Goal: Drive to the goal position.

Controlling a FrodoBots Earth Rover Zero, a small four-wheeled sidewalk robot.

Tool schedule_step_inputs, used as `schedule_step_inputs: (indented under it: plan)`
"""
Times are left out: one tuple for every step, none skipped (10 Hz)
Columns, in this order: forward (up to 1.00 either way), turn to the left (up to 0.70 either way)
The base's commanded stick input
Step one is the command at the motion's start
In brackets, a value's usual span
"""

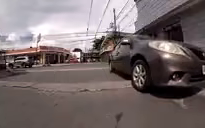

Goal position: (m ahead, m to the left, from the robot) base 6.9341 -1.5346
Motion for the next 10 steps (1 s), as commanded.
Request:
schedule_step_inputs:
  plan:
    - [0.70, 0.00]
    - [0.70, 0.00]
    - [0.70, 0.00]
    - [0.70, 0.00]
    - [0.70, 0.00]
    - [0.70, 0.00]
    - [0.70, 0.00]
    - [0.70, 0.00]
    - [0.70, 0.00]
    - [0.70, 0.00]
